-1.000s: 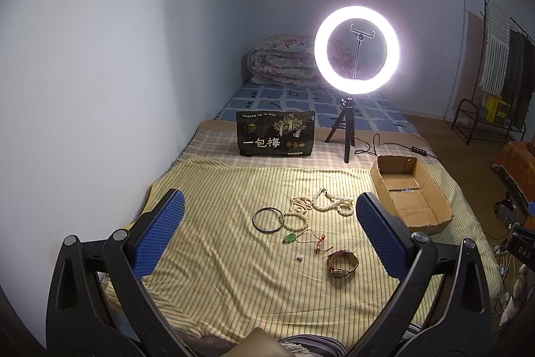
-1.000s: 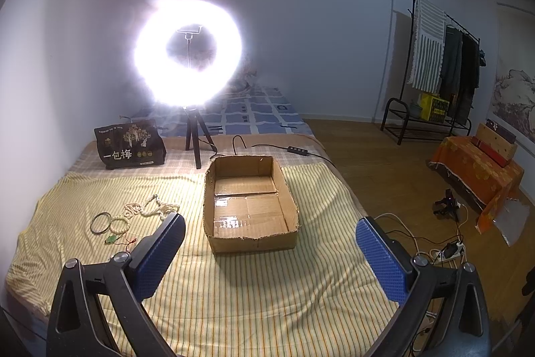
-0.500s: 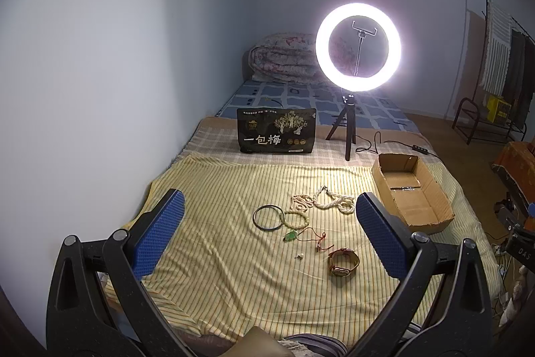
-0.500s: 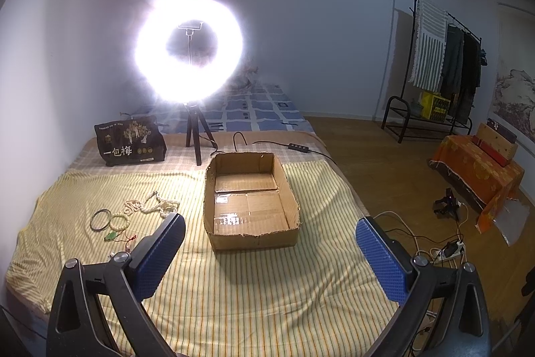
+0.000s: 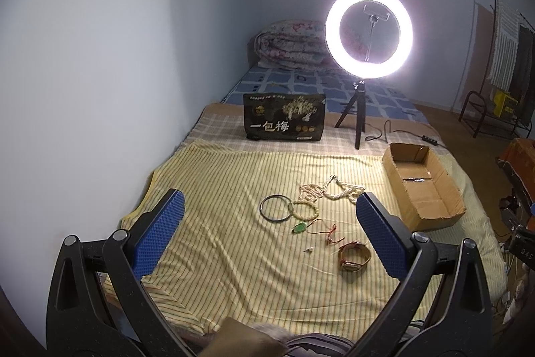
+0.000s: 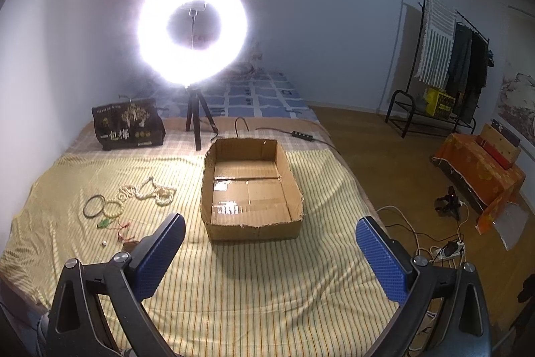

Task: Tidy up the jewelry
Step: 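Move the left tool to the green jade pendant while the right tool approaches the red-strap watch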

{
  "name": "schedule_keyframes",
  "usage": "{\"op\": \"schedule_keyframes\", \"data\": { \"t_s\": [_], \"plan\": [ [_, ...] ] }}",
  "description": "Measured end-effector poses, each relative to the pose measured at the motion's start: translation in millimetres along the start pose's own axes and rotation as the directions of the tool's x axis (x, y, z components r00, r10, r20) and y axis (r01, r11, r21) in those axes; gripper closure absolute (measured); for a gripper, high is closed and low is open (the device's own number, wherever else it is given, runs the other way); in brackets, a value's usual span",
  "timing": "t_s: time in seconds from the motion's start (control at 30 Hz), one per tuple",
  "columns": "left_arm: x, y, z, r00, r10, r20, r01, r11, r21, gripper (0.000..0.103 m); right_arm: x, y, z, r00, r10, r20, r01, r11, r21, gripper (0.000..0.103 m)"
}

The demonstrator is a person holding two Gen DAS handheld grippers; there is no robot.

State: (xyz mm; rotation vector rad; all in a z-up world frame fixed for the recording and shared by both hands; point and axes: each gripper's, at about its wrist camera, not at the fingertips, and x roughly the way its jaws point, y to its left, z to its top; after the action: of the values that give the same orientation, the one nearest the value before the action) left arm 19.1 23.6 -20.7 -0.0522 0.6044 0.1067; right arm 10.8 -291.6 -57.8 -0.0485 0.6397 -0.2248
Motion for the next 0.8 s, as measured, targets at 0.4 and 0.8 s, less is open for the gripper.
{"op": "schedule_keyframes", "data": {
  "t_s": [0.4,0.8],
  "plan": [
    [73,26,-22,0.986,0.042,-0.16,-0.042,0.999,-0.001,0.0,53,19,-8,0.992,0.071,-0.105,-0.081,0.992,-0.097,0.0],
    [154,44,-47,0.944,-0.041,-0.326,0.052,0.998,0.024,0.0,106,62,-6,0.953,0.213,-0.214,-0.263,0.935,-0.237,0.001]
  ]
}}
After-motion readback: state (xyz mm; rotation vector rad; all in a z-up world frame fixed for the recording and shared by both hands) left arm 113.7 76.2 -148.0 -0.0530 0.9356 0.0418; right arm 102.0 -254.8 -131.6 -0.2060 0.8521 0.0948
